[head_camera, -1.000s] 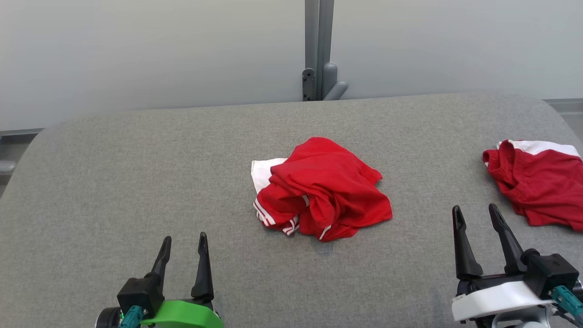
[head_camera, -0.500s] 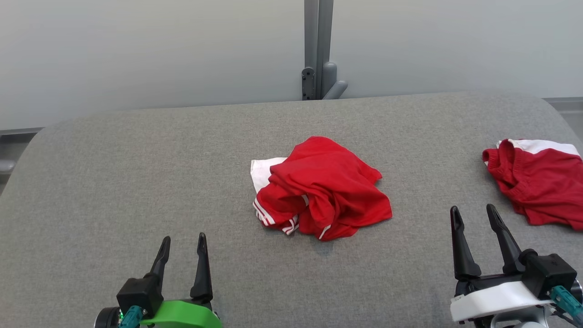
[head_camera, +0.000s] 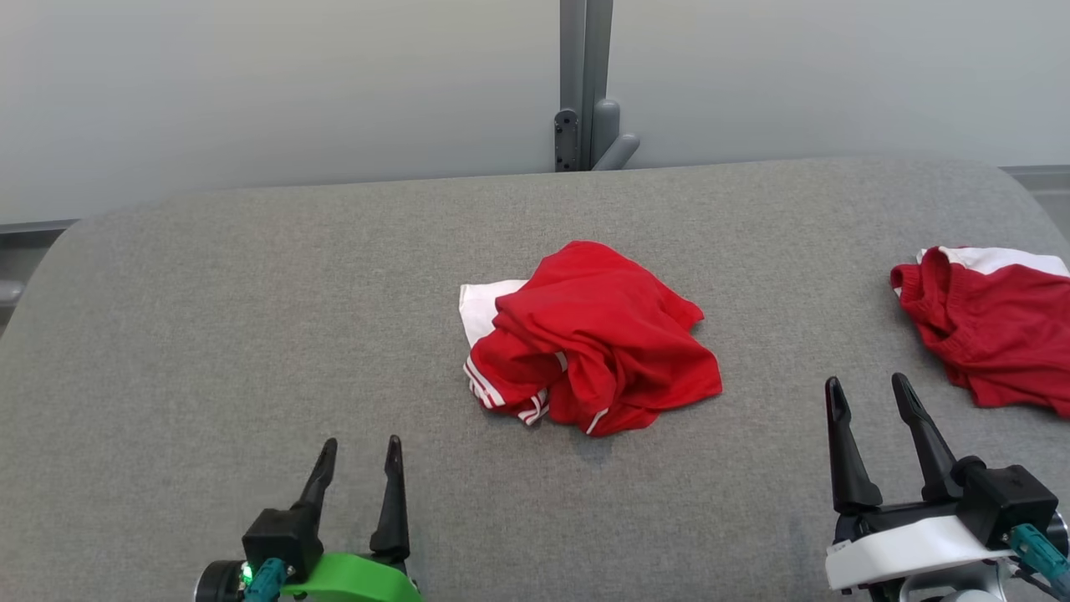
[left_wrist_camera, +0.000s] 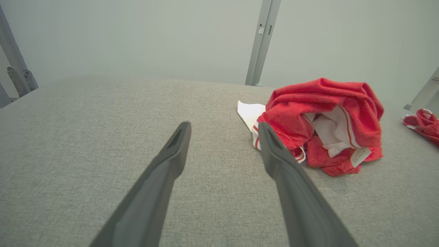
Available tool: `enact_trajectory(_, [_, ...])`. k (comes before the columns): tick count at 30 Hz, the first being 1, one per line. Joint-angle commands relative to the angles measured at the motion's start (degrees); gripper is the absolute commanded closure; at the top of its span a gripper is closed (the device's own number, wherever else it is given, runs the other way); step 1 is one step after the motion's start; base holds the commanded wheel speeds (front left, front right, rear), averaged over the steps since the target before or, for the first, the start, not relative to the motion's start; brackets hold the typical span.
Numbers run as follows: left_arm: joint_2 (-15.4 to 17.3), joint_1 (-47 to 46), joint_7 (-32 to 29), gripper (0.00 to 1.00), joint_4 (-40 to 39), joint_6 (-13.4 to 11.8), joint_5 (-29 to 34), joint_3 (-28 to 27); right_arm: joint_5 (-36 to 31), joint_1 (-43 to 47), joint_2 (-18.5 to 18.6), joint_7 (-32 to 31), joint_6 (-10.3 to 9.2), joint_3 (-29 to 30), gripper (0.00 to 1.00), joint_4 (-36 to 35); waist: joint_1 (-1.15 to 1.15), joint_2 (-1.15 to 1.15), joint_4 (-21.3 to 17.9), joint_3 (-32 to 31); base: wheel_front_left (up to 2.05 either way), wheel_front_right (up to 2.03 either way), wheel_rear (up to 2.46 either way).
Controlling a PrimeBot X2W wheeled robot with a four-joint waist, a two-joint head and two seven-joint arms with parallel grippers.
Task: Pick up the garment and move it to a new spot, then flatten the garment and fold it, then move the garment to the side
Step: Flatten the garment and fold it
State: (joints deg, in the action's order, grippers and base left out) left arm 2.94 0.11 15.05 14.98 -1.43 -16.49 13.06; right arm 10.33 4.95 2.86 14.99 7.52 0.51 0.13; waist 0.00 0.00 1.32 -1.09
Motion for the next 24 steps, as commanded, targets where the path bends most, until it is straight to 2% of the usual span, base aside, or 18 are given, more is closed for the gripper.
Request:
enact_trajectory(1, [-0.02,-1.51,0.16,0.0,1.02,0.45,0.86,0.86,-0.25,-0.41,0.07,0.28,-0.06,-0.15,0.0,-0.15,0.0,0.0,-0.11,0.42,0.0,0.0,0.0])
enact_trajectory(7, [0.0,-6.08,-0.1,0.0,7.32,1.43,-0.65,5.79,-0.56,-1.63,0.07,0.24,-0.06,-1.35,0.0,0.04,0.0,0.0,-1.83,2.04,0.0,0.0,0.0])
enact_trajectory(14, [0.04,-14.07,0.04,0.0,16.02,1.02,-3.57,10.17,-1.02,-3.81,0.07,0.23,-0.06,-2.31,0.0,-0.41,0.0,0.0,-6.9,5.79,0.0,0.0,0.0])
enact_trajectory(18, [0.05,-17.02,0.15,0.0,19.42,0.89,-4.03,11.2,-1.04,-4.6,0.07,0.23,-0.06,-1.98,0.0,-0.89,0.0,0.0,-9.24,7.58,0.0,0.0,0.0])
enact_trajectory(24, [0.07,-21.84,0.17,0.0,26.71,-0.88,-4.42,10.32,-0.44,-5.8,0.06,0.23,-0.06,-1.53,0.0,-1.39,0.0,0.0,-13.28,10.66,0.0,0.0,0.0])
